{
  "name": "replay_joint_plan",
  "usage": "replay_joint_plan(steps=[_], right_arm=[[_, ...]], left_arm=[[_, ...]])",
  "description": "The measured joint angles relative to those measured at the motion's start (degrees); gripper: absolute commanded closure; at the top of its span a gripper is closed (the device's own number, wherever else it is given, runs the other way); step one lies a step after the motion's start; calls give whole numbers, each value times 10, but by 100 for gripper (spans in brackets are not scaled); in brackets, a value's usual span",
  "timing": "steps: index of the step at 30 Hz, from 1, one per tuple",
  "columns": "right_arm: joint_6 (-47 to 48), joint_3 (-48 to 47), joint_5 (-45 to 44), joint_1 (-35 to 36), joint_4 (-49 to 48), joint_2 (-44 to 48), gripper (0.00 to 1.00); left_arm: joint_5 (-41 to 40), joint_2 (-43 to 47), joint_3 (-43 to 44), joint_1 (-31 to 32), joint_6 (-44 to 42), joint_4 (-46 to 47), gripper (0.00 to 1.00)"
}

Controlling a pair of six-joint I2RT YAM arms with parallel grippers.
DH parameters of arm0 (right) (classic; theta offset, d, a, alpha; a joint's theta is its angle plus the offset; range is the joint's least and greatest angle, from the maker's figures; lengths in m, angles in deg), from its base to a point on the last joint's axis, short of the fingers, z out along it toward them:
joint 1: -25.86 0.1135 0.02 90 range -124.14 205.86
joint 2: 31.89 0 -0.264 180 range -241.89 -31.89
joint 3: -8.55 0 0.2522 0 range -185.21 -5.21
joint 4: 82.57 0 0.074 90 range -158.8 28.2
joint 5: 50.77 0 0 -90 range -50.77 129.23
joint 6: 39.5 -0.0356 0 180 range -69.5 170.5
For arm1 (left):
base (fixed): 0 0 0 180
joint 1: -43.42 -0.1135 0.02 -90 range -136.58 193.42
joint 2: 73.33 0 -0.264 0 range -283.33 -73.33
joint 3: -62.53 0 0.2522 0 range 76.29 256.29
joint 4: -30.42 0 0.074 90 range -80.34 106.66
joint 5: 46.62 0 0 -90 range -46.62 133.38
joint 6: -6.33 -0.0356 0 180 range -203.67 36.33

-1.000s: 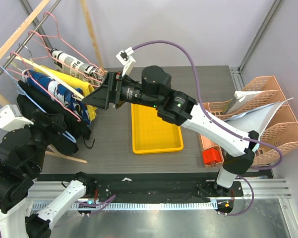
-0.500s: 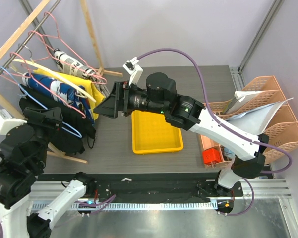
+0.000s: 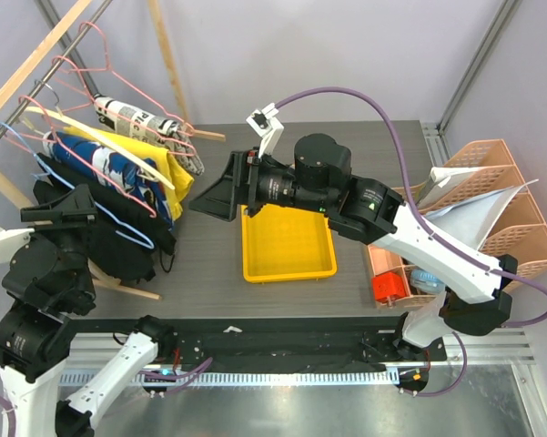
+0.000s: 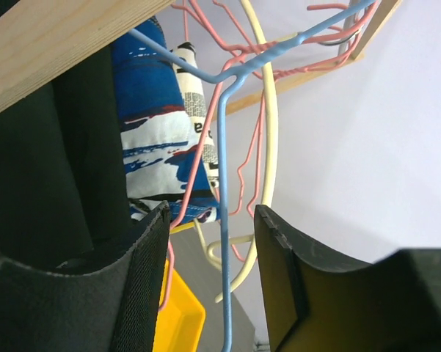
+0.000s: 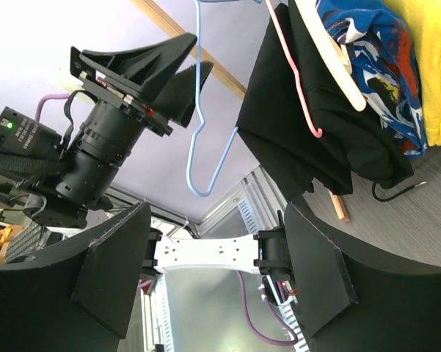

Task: Remove the trousers from the hanger
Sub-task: Grab a hanger with trousers on it with the left arm

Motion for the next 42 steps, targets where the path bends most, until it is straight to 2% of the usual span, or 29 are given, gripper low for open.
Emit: replay_joint_plan(steps=[10,15,16,19,20,23,24,28,34,42], right_arm=[[17,6,0,0,28,1,20],[27,6,0,0,33,1,20],[28,6,0,0,35,2,20],[32,6,-1,0,47,4,19],[33,6,-1,0,50,5,19],[38,6,-3,0,60,11,18],[39,6,-3,0,61,13,18],[43,6,-6,0,63,21,18],[43,6,-7,0,66,22,17],[43,7,-6,0,84,15,17]], left_arm=[[-21,-6,-27,0,-21,85,49],[-28,-14,-37,0,-26,111,55],[-29,-14,-40,0,-26,115,58],[-35,-18,-49,0,-26,120,73],[-37,-20,-51,0,-27,125,84],[-41,-21,-63,0,-42,144,99],[-43,-21,-66,0,-49,149,99],[-44,-26,-71,0,-116,181,100],[-43,-38,-83,0,-269,253,100],[-33,-19,-176,-1,-438,404,100]])
